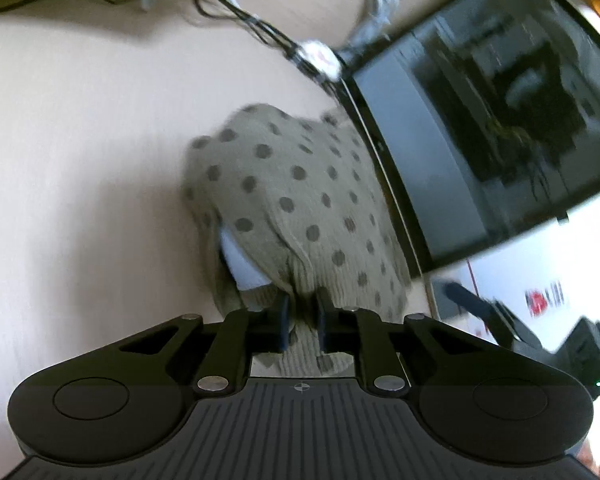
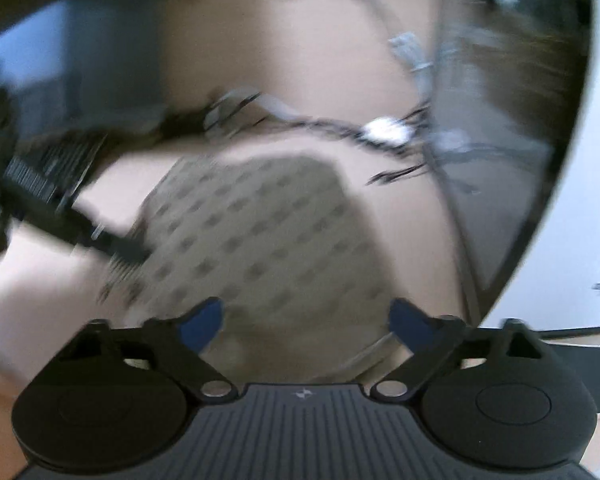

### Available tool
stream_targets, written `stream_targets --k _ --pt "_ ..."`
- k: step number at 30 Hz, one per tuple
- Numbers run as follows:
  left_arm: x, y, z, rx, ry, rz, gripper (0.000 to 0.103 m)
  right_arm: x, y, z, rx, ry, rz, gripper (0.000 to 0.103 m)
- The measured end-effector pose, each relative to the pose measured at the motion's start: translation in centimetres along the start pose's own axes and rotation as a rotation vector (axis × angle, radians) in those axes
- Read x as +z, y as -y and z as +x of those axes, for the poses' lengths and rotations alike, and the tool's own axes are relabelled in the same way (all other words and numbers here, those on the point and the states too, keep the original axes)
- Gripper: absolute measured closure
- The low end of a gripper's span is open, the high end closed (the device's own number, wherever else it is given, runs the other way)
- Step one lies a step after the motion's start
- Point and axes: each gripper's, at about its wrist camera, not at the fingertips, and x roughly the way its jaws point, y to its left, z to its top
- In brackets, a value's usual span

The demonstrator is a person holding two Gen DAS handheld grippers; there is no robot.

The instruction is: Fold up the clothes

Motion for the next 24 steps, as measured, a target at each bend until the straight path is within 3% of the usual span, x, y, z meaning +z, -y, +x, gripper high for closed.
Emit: stream_targets --k 3,6,8,15,16,17,19,22,24 --pt "-0.4 0.6 -0.8 0.033 0.007 0.051 0.078 -1.5 -1.9 0.5 0.034 -0.062 -0.074 0.026" --pt "0.3 1.4 -2.4 0.02 0.065 0.088 0.073 -2.7 -2.4 1.5 0.039 -0.113 -0.041 0.026" --pt "1.2 2.4 -3.2 0.02 0.11 0.128 0.061 -3.1 -2.3 1.6 0.047 -0.118 0.0 0.025" --pt "4.3 4.6 -5.0 -0.032 0.264 0.156 0.046 -4.4 -1.1 -0.8 0.013 -0.12 0.012 0.019" --pt "4.5 4.8 -5.2 -0.046 0.274 0.161 0.036 -4.4 -0.7 -1.4 0.006 -0.102 0.028 0.018" --pt "4.7 5.2 -5.0 -0.057 0.271 0.175 0.023 -4.3 -0.2 -1.9 -0.005 -0.083 0.045 0.017" --pt "4.7 5.9 -3.4 -0.074 0.217 0.206 0.018 -3.8 0.9 -2.6 -0.046 -0.036 0.081 0.017" --pt "3.8 6.2 0.4 -0.081 0.09 0.218 0.019 -2.6 2.4 -3.2 -0.094 0.034 0.133 0.017" --pt "2.9 5.9 2.7 -0.023 0.042 0.226 0.023 -1.6 3.0 -3.5 -0.109 0.074 0.139 0.017"
